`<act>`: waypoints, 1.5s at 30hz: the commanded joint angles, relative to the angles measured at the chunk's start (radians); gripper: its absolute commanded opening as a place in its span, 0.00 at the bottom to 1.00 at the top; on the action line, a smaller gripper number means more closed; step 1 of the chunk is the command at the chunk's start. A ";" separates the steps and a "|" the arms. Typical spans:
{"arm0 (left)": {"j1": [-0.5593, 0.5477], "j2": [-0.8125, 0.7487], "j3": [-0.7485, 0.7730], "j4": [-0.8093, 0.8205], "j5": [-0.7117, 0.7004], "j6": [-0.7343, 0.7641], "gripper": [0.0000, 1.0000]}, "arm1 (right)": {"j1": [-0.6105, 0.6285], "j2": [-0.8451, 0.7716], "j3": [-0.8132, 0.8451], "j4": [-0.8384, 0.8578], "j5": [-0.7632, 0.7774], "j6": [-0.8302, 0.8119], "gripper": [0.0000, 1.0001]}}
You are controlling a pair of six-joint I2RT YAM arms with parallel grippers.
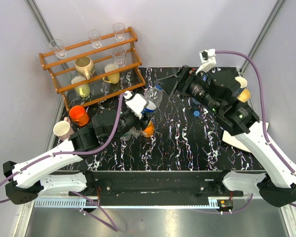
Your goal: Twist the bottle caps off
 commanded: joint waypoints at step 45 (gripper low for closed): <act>0.266 -0.030 0.075 0.068 1.064 -0.264 0.54 | 0.004 -0.096 0.015 -0.065 -0.663 -0.553 0.00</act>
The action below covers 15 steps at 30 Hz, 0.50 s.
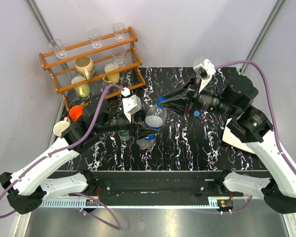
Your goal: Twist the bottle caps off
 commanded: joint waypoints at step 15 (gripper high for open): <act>0.122 0.030 0.023 0.347 0.643 -0.332 0.54 | 0.005 -0.074 0.010 -0.146 -0.438 -0.331 0.00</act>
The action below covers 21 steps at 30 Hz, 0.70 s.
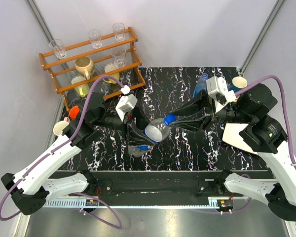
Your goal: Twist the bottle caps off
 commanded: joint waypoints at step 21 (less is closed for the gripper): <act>0.012 0.030 0.012 0.233 0.211 -0.119 0.52 | 0.005 0.091 0.132 -0.411 -0.230 -0.388 0.00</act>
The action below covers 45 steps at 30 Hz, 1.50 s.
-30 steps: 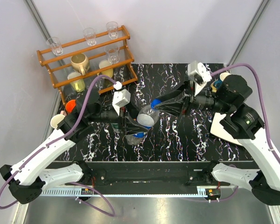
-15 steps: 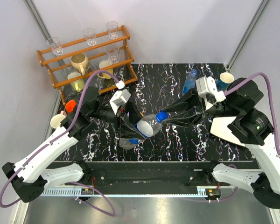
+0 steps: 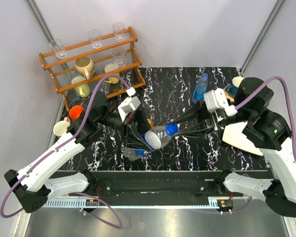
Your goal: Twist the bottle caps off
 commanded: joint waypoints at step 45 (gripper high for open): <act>-0.319 -0.017 0.030 -0.067 -1.546 0.476 0.54 | 0.007 0.002 -0.224 0.402 1.049 1.016 0.98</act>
